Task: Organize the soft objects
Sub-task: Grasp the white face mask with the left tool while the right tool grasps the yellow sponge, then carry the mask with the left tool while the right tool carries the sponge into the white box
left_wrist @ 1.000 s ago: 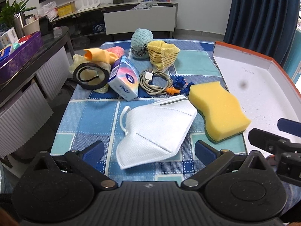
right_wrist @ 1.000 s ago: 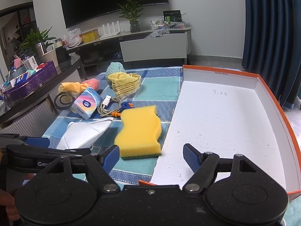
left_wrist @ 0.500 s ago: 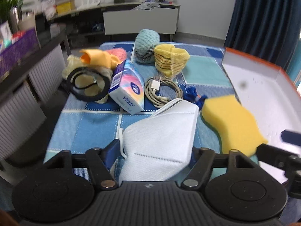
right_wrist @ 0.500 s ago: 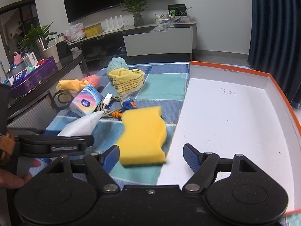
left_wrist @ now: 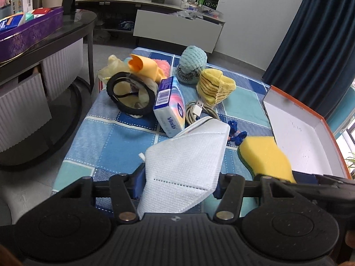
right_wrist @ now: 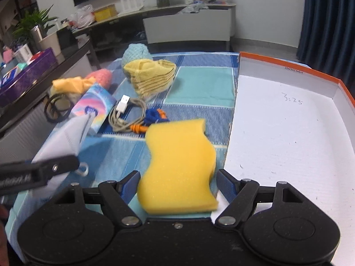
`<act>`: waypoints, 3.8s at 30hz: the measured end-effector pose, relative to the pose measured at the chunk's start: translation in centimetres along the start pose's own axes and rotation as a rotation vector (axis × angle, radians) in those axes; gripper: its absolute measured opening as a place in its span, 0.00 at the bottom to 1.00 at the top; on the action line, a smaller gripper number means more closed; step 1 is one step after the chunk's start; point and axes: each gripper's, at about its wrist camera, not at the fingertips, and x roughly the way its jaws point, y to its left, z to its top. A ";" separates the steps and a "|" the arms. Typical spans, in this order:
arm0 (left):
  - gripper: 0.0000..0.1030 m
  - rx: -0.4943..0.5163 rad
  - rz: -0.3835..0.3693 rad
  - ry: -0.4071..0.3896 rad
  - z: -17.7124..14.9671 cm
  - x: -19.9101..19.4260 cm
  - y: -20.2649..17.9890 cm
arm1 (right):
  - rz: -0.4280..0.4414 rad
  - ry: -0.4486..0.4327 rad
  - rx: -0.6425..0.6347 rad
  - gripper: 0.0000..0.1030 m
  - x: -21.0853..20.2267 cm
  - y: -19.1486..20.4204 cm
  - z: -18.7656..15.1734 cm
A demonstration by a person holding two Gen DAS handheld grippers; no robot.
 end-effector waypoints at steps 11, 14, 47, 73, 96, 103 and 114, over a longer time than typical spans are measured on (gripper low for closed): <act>0.55 -0.037 -0.004 -0.017 0.5 -0.6 0.5 | -0.046 0.032 -0.016 0.76 1.0 0.3 1.9; 0.55 -0.041 -0.007 -0.018 0.7 -1.0 0.2 | -0.032 0.007 0.012 0.76 -0.2 0.0 2.2; 0.55 0.106 -0.145 -0.019 4.4 -0.4 -10.6 | -0.178 -0.126 0.160 0.77 -9.5 -10.8 3.6; 0.55 0.182 -0.244 0.032 4.9 4.0 -18.6 | -0.251 -0.145 0.252 0.78 -9.2 -18.3 5.6; 0.55 0.212 -0.238 0.064 6.1 6.8 -21.0 | -0.265 -0.110 0.245 0.79 -5.7 -20.4 9.2; 0.55 0.218 -0.244 0.080 6.2 7.9 -21.7 | -0.266 -0.097 0.243 0.80 -4.7 -21.0 10.0; 0.55 0.208 -0.241 0.088 6.9 9.3 -22.2 | -0.258 -0.101 0.253 0.82 -3.8 -21.5 10.9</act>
